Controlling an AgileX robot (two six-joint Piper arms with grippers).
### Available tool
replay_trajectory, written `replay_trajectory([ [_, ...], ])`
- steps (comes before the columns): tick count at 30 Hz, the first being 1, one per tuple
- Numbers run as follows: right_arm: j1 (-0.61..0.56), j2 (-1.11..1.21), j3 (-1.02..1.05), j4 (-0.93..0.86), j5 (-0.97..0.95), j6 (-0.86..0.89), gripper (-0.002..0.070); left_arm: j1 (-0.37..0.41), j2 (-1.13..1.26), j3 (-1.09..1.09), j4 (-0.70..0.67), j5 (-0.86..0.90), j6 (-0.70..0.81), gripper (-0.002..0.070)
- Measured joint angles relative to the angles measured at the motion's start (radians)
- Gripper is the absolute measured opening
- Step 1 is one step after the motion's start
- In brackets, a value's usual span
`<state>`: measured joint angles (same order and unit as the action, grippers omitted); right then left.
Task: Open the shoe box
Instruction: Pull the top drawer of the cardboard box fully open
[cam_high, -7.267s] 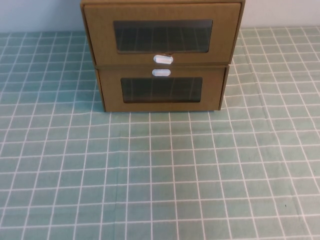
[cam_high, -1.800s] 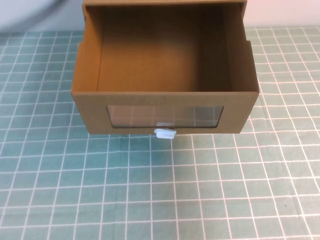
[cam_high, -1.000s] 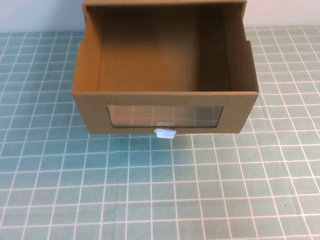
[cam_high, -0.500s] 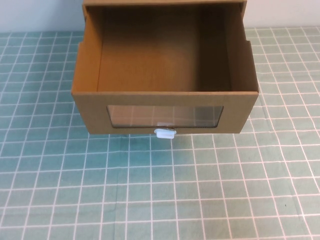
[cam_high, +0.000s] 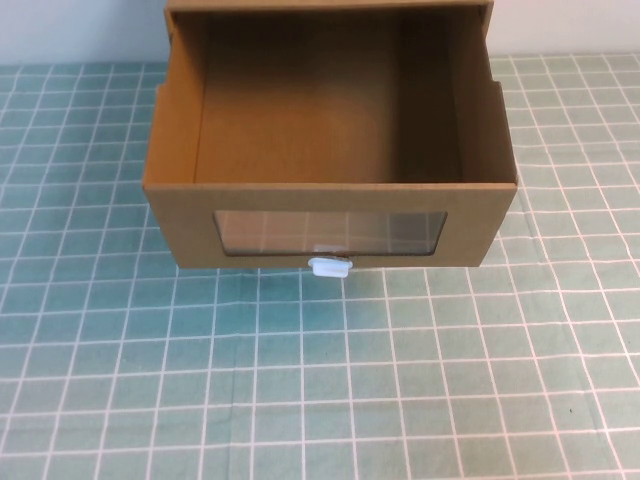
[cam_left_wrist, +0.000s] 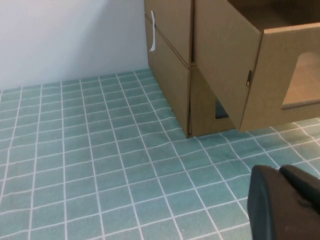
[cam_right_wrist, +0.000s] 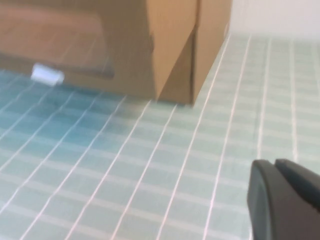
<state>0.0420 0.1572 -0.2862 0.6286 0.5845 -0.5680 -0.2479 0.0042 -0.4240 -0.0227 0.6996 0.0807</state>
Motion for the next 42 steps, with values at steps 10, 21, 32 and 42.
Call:
replay_trajectory([
  [10,0.000,0.000,0.014,0.000,0.041,0.000,-0.0013,0.000,0.000,0.236,0.023,-0.393,-0.002,-0.0005],
  [21,0.000,0.000,0.016,0.000,0.041,0.000,-0.0013,0.000,-0.015,0.449,0.049,-0.390,-0.006,-0.0005],
  [32,0.000,0.000,0.016,0.000,0.042,0.000,-0.0013,0.000,-0.015,0.450,0.049,-0.323,-0.008,-0.0005],
  [42,0.000,0.000,0.016,0.000,0.042,0.000,-0.0013,0.000,-0.015,0.450,0.049,-0.323,-0.008,-0.0005],
])
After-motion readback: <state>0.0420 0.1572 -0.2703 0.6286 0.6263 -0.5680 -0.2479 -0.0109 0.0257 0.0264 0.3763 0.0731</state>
